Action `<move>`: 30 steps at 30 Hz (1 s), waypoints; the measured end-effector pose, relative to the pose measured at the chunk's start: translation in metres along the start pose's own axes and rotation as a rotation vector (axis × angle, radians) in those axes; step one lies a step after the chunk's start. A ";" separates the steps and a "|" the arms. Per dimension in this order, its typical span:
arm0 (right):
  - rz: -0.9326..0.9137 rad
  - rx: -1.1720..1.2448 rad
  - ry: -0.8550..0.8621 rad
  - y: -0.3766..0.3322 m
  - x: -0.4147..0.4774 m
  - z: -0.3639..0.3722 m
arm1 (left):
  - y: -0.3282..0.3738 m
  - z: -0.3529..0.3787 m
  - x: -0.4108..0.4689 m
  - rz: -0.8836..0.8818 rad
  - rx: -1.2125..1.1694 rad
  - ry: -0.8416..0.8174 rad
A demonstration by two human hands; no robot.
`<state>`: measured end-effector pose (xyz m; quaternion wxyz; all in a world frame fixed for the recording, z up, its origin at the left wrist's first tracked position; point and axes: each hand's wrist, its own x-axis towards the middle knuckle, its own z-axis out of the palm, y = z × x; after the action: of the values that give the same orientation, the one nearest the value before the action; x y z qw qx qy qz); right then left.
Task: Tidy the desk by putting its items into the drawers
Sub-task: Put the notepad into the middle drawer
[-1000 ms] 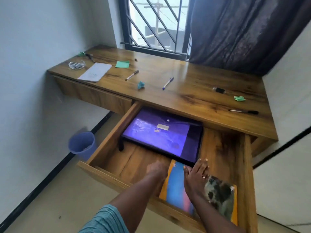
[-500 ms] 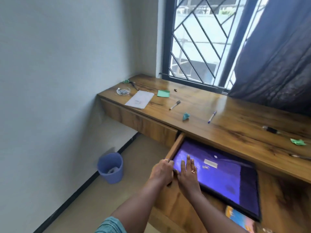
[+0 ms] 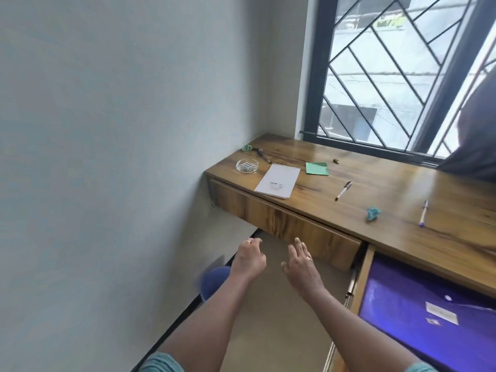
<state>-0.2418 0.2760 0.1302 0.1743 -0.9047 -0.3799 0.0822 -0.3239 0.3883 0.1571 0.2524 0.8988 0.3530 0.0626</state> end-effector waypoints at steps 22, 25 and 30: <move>0.600 0.326 0.096 -0.010 0.317 -0.012 | 0.000 -0.042 0.289 -0.196 -0.294 -0.261; 0.641 0.250 0.057 -0.016 0.331 -0.006 | 0.008 -0.037 0.311 -0.204 -0.284 -0.321; 0.712 0.200 0.039 -0.027 0.338 -0.005 | 0.021 -0.031 0.329 -0.240 -0.249 -0.348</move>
<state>-0.0225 0.5339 0.1399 0.2297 -0.9600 -0.0282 0.1574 -0.0762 0.6068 0.1723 0.4239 0.8096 0.3981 -0.0803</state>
